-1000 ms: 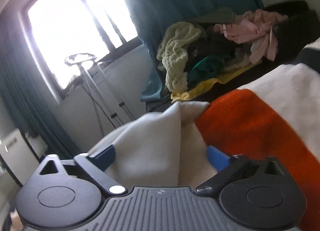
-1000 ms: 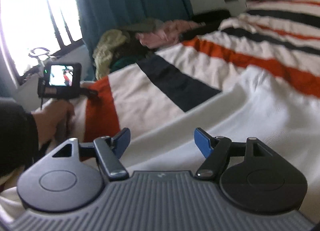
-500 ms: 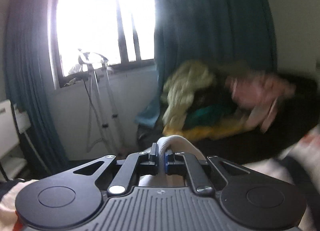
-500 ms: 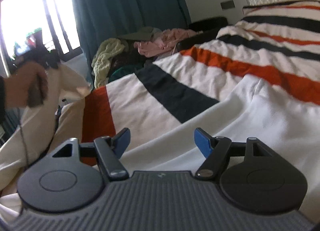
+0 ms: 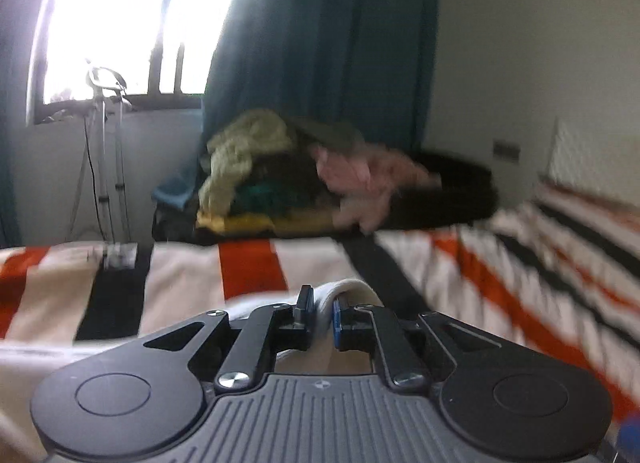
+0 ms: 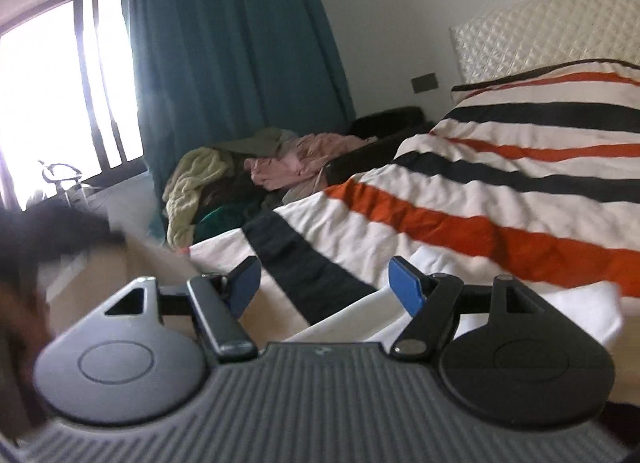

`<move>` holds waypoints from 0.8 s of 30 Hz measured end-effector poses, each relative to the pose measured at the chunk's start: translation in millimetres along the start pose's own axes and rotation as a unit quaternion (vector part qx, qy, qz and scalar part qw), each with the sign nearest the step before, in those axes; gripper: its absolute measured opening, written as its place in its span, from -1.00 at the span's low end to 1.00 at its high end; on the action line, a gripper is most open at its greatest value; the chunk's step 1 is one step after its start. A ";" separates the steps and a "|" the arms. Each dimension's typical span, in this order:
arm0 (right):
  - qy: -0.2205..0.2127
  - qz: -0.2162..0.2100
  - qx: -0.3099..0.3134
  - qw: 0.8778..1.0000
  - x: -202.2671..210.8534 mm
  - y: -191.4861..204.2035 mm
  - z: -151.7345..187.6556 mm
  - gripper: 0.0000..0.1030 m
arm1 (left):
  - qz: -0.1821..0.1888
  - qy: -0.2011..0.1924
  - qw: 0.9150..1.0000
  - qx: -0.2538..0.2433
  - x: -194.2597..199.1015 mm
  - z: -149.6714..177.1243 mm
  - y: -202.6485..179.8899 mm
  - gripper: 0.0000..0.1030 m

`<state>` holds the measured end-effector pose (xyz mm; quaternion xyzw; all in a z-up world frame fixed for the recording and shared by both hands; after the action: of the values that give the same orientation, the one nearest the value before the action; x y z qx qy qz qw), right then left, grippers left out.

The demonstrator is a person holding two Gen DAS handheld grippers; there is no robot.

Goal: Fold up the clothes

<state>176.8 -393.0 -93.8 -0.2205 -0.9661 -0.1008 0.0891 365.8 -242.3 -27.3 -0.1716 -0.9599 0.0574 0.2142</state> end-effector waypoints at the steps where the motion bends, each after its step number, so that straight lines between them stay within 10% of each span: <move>1: -0.001 0.002 0.000 1.000 1.7 -2.8 -0.9 0.41 | 0.000 0.006 1.000 -0.005 4.6 11.9 -1.0 -0.78; 13: 0.003 -0.053 0.027 0.998 18.7 14.1 -3.9 0.42 | -0.013 0.019 1.000 -0.005 198.4 73.2 46.3 0.53; 18: 0.018 -0.080 0.059 0.995 19.7 32.2 1.1 0.42 | -0.062 0.002 0.998 -0.009 263.4 82.7 83.7 0.61; 24: 0.061 -0.122 0.046 0.990 14.2 46.0 11.0 0.40 | -0.094 -0.015 0.990 0.100 306.5 103.1 134.7 0.67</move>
<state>183.2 -344.1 -94.2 -0.0899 -0.9821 -0.0798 0.1453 102.1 -11.7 -25.0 -0.0571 -0.9644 0.1348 0.2204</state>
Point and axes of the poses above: each gripper's, at about its wrist camera, not at the fingertips, and x roughly against the way its jaws point, y to its left, z to its underside, the point moved 8 cm from there along -x, roughly the way its jaws point, and after that the axes turned 9 degrees about x, right-handed, at the moved point
